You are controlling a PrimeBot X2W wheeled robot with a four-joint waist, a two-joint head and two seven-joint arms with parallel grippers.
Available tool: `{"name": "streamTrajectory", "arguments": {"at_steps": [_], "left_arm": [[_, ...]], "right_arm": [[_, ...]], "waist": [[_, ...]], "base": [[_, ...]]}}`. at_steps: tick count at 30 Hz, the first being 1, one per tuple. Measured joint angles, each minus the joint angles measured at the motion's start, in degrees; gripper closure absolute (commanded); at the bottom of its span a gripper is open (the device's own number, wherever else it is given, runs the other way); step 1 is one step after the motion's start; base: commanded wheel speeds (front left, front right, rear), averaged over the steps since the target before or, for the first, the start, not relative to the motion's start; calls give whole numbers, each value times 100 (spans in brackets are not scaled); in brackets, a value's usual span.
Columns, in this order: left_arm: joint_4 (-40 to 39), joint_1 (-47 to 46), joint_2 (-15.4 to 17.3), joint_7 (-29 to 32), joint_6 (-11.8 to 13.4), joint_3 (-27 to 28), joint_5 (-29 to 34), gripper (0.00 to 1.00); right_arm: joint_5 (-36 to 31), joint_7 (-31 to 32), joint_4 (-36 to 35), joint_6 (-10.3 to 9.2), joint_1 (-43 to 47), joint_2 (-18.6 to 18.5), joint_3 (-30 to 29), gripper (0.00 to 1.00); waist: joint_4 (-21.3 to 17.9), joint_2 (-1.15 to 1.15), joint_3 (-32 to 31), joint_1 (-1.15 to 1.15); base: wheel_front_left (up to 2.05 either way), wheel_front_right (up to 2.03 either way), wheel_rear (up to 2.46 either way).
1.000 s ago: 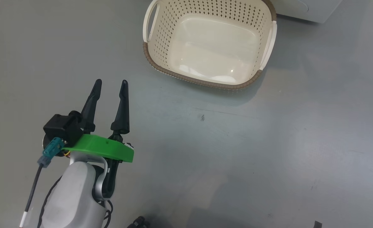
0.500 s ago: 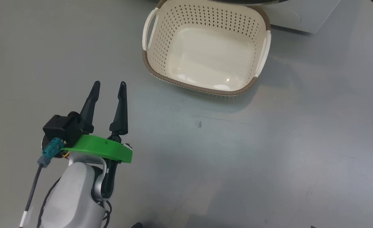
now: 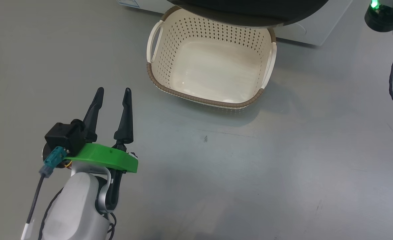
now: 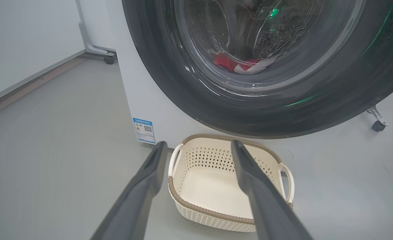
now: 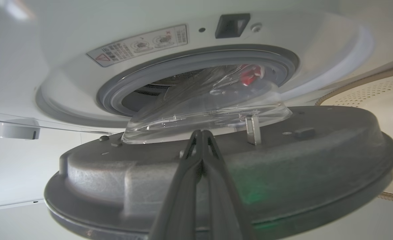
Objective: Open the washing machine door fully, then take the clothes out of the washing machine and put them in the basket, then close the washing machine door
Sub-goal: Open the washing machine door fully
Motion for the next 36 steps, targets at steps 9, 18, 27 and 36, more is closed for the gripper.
{"name": "streamTrajectory", "arguments": {"at_steps": [9, 18, 27, 36], "left_arm": [[13, 5, 0, 0, 0, 29, 40, 0], [47, 101, 1, 0, 0, 27, 51, 0], [46, 122, 1, 0, 0, 29, 67, 0], [68, 242, 3, 0, 0, 108, 205, 0]], "right_arm": [[40, 99, -9, 0, 296, 93, 41, 100], [48, 148, -26, -1, 495, 145, 62, 100], [31, 114, -142, 7, 612, 118, 55, 100], [-575, -141, -450, 576, 983, -101, 416, 100]], "waist": [[-69, 0, -156, 0], [-100, 0, -302, 0], [-102, 0, -357, 0], [-146, 0, -505, 0]], "base": [[0, 0, 0], [0, 0, 0], [0, 0, 0], [0, 0, 0]]}}
